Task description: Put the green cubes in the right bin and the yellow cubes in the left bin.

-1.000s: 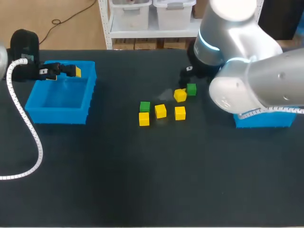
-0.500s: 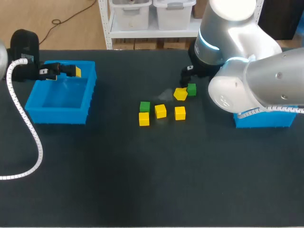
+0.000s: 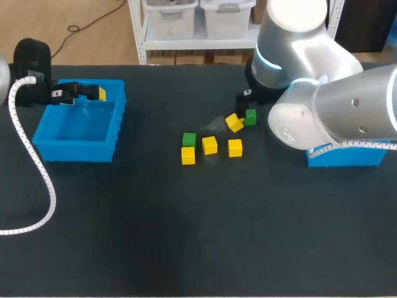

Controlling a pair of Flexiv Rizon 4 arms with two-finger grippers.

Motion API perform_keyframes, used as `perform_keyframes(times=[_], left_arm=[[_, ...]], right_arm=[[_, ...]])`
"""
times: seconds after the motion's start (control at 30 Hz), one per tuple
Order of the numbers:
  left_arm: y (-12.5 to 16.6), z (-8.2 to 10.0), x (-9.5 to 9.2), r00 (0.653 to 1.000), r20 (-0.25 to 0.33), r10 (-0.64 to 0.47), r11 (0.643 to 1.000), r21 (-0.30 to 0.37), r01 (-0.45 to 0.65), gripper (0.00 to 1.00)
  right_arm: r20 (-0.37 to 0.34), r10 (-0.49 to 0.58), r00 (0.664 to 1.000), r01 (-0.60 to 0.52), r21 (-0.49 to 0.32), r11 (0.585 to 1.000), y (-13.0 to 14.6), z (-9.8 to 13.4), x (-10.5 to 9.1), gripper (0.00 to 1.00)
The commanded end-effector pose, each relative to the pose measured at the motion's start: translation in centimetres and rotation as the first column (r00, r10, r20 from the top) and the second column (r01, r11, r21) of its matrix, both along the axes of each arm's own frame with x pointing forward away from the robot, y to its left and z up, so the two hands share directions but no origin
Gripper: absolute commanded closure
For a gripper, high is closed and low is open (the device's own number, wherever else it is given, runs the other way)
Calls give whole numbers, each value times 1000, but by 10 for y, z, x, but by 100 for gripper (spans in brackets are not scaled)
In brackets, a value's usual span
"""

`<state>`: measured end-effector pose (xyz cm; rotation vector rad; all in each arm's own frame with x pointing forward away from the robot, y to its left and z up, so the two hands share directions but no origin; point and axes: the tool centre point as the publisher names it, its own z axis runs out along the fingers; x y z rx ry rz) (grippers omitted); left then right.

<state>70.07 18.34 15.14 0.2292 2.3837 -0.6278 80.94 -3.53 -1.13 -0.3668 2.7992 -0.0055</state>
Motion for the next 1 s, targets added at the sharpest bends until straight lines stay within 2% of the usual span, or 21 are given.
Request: perform_keyframes(times=[0.03, 0.1, 0.13, 0.2, 0.27, 0.7, 0.83, 1.0], left_arm=[[1, -1, -1, 1000, 6, -3, 1000, -6, 3, 0], [1, -1, -1, 1000, 6, -3, 1000, -6, 3, 0], [1, -1, -1, 1000, 6, -3, 1000, -6, 3, 0], [1, -1, -1, 1000, 6, -3, 1000, -6, 3, 0], [1, -1, -1, 1000, 6, -3, 1000, -6, 3, 0], [1, -1, -1, 1000, 6, -3, 1000, -6, 3, 0], [1, -1, -1, 1000, 6, -3, 1000, -6, 3, 0], [1, -1, -1, 1000, 6, -3, 1000, -6, 3, 0]], right_arm=[[-10, -3, 1000, 3, -6, 1000, 3, -3, 8, 0], [-6, -4, 1000, 4, -5, 1000, 3, -2, 9, 0], [-4, -4, 1000, 4, -2, 1000, 4, -1, 9, 42], [2, -7, 1000, 7, 2, 1000, 5, 0, 9, 65], [4, -10, 1000, 10, 8, 1000, 6, 1, 8, 100], [1, -15, 1000, 15, 41, 999, 8, 8, 4, 100], [62, 13, 998, -16, 52, 999, 9, 33, 0, 100], [183, 35, 983, -48, 66, 997, -4, 83, -10, 100]])
